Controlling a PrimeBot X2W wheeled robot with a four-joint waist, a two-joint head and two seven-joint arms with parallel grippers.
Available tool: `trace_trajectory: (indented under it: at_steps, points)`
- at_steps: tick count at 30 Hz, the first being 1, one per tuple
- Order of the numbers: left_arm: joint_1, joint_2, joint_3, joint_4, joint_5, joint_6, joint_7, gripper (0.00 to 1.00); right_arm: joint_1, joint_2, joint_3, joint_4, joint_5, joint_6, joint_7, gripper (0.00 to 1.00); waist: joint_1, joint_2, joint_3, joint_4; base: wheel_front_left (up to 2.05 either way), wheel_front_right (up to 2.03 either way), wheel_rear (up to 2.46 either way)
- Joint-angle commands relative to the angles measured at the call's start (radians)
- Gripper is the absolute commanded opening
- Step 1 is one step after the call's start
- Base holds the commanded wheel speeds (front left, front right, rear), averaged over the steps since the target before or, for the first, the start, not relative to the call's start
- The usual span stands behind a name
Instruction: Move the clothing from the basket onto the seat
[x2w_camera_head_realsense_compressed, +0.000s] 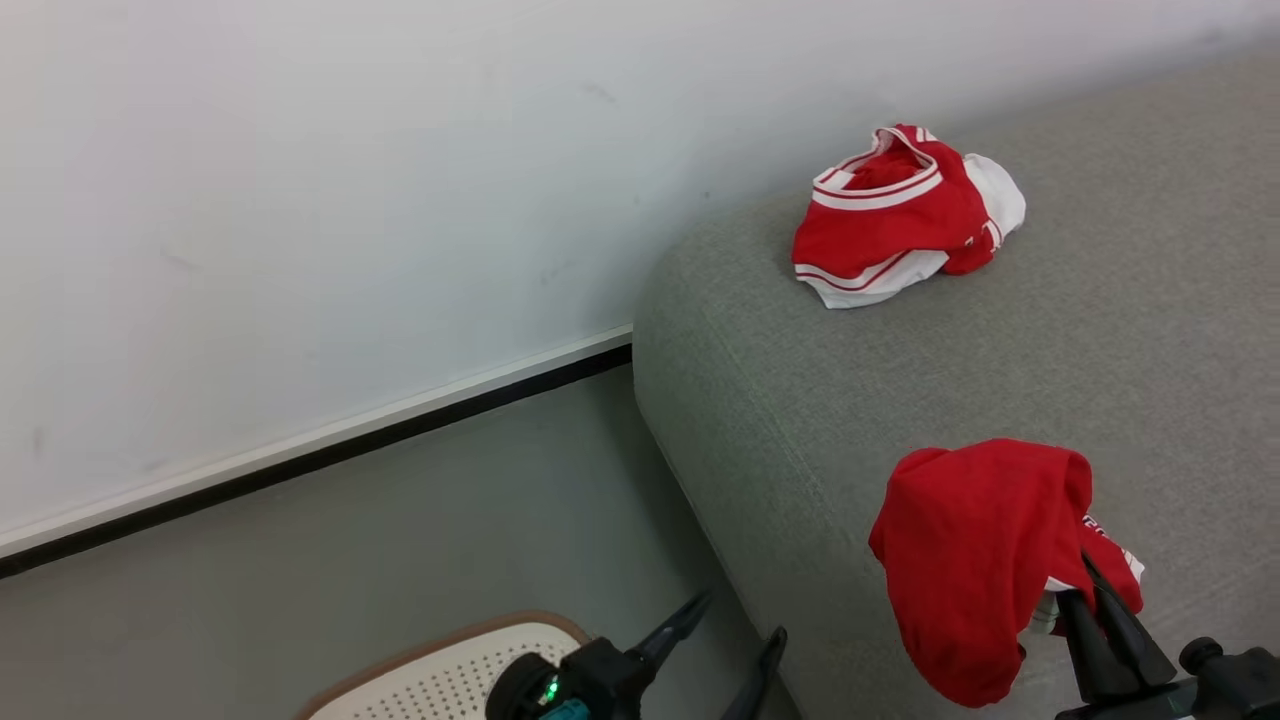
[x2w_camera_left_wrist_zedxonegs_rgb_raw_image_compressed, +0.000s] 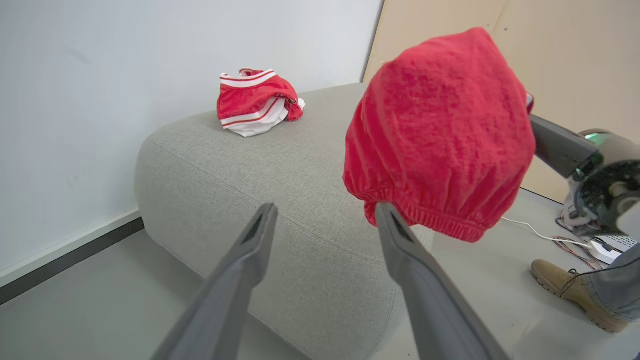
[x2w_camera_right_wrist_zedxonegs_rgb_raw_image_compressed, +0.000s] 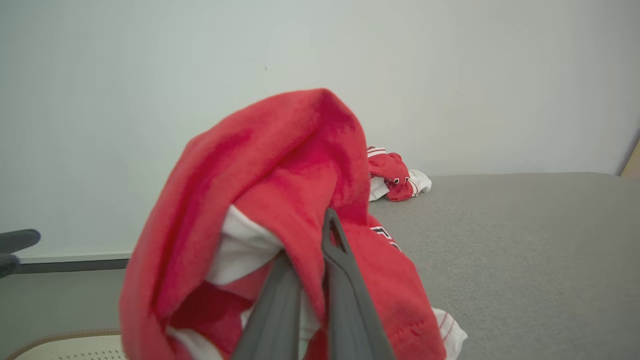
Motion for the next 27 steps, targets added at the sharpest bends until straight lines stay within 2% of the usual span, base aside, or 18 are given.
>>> trace_trajectory:
  at_steps: [1,9,19,27]
  points:
    - [-0.008,-0.002,-0.002,-0.005,0.009,-0.004,-0.006,1.0,0.009,-0.004,-0.005,0.001,0.002,-0.002,-0.002,0.0,0.0,0.0,0.009,-0.029,0.0,0.0,0.0]
    - [-0.019,-0.012,-0.015,-0.013,0.012,-0.007,-0.008,1.0,0.01,-0.001,-0.016,0.004,0.006,-0.003,-0.003,0.0,0.0,0.0,0.019,-0.048,0.0,0.0,0.0]
    - [-0.074,-0.007,-0.025,-0.025,0.033,-0.011,0.01,1.0,-0.052,-0.013,-0.07,0.008,0.032,-0.003,-0.005,0.0,0.0,0.0,0.109,0.003,0.0,0.0,0.0]
    - [-0.239,0.002,-0.029,-0.066,0.094,-0.016,0.075,1.0,-0.261,-0.032,-0.187,-0.007,0.061,-0.003,-0.005,0.0,0.0,0.0,0.346,0.085,0.0,0.0,0.0]
